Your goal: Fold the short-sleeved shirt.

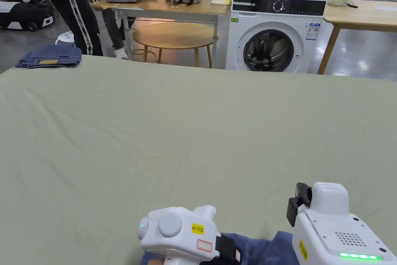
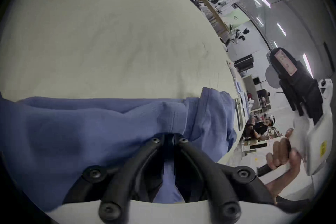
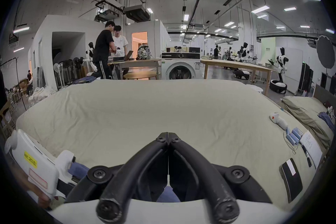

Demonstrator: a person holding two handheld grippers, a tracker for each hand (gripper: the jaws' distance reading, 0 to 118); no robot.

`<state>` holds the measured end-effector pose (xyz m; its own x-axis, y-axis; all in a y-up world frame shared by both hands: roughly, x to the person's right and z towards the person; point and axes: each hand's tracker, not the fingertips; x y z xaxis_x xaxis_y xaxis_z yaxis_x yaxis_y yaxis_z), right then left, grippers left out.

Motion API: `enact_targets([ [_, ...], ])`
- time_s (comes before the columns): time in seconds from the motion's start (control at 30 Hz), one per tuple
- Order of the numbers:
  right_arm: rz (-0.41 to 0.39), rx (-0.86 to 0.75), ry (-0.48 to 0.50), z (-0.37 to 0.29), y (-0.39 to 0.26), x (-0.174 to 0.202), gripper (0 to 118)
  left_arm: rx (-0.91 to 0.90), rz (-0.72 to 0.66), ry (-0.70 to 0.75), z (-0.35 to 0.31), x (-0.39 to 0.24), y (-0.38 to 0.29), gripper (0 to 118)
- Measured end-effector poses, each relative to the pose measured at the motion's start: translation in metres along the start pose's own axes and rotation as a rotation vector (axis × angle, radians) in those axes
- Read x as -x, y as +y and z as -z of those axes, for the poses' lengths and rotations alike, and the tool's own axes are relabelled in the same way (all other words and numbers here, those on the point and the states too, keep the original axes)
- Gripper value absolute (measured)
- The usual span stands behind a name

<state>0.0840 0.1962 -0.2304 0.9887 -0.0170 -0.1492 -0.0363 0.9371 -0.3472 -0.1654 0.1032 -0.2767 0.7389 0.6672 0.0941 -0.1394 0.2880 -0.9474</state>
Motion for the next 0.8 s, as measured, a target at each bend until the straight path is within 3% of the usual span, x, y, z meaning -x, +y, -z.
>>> enact_targets([
  [0.23,-0.003,0.001,0.001,-0.001,0.001,0.000,0,0.006,0.002,0.019,-0.006,-0.002,-0.001,4],
  [0.4,-0.016,-0.021,0.007,-0.003,0.006,0.003,0,-0.063,0.004,-0.060,-0.056,0.001,0.003,5],
  [0.47,-0.023,-0.028,0.008,-0.003,0.008,0.004,0,-0.108,0.003,-0.051,-0.085,0.008,0.005,19],
  [0.53,-0.027,-0.031,0.012,-0.003,0.010,0.004,0,-0.134,0.006,-0.045,-0.120,0.010,0.001,46],
  [0.63,-0.026,-0.035,0.013,-0.002,0.011,0.005,0,-0.179,-0.004,-0.014,-0.153,0.031,-0.002,65],
  [0.73,-0.018,-0.031,0.017,-0.001,0.011,0.006,0,-0.197,-0.053,0.006,-0.174,0.057,-0.011,74],
  [0.8,-0.019,-0.029,0.019,-0.001,0.010,0.007,0,-0.198,-0.085,-0.008,-0.180,0.081,-0.011,74],
])
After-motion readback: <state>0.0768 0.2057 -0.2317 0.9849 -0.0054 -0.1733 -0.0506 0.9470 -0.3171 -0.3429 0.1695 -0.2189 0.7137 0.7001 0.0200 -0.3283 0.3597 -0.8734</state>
